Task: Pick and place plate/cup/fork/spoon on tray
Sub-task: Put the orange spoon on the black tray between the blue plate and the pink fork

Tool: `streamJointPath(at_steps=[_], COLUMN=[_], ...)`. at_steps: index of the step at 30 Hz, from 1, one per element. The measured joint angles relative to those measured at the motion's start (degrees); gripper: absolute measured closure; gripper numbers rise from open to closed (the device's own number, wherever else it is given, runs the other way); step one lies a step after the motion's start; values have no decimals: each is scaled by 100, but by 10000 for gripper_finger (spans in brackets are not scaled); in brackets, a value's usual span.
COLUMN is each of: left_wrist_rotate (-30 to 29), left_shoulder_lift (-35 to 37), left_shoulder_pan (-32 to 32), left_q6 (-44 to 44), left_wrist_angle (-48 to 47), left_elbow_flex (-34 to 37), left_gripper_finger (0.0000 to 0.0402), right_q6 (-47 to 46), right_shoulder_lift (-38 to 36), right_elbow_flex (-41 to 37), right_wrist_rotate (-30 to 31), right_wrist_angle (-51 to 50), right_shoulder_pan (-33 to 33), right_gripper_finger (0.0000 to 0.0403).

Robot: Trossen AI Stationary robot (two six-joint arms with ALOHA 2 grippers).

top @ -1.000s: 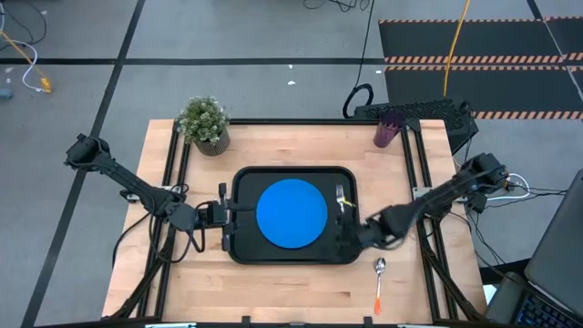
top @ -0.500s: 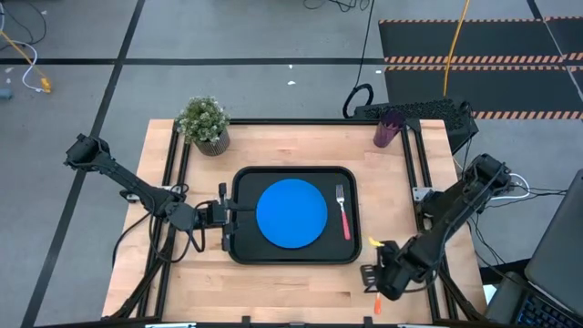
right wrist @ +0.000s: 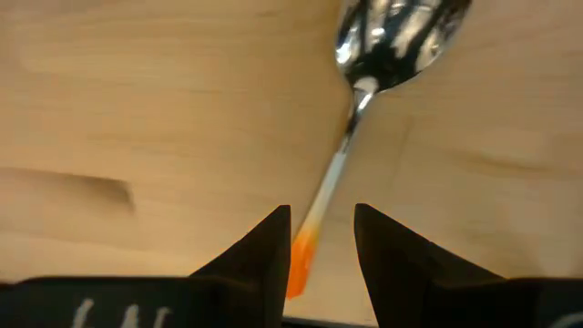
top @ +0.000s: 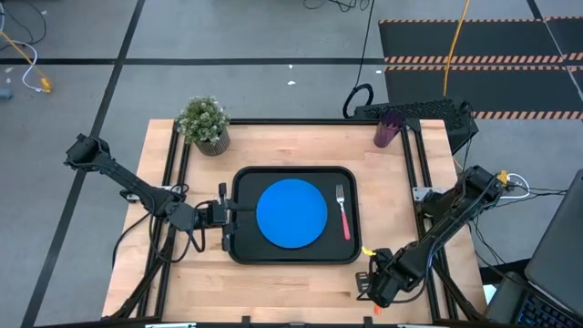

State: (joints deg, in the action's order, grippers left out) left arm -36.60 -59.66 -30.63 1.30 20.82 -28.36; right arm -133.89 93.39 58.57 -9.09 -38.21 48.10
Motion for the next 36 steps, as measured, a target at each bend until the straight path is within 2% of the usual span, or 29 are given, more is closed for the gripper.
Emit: streamJointPath(at_steps=[12,29,33,36], left_wrist_rotate=[0,0,0,0], left_shoulder_lift=[0,0,0,0], left_shoulder_pan=[0,0,0,0], left_q6=[-37,-35,-35,-35], left_wrist_angle=[-81,-85,-85,-85], left_elbow_flex=[0,0,0,0], left_gripper_finger=[275,275,275,275], right_q6=[108,200,369,513], right_shoulder_lift=[159,639,717,719], right_elbow_flex=[0,31,25,20], right_wrist_rotate=[150,150,128,132], right_wrist_angle=[-568,-430,-444,-447], right_shoulder_pan=[23,37,37,37], right_gripper_finger=[287,288,314,356])
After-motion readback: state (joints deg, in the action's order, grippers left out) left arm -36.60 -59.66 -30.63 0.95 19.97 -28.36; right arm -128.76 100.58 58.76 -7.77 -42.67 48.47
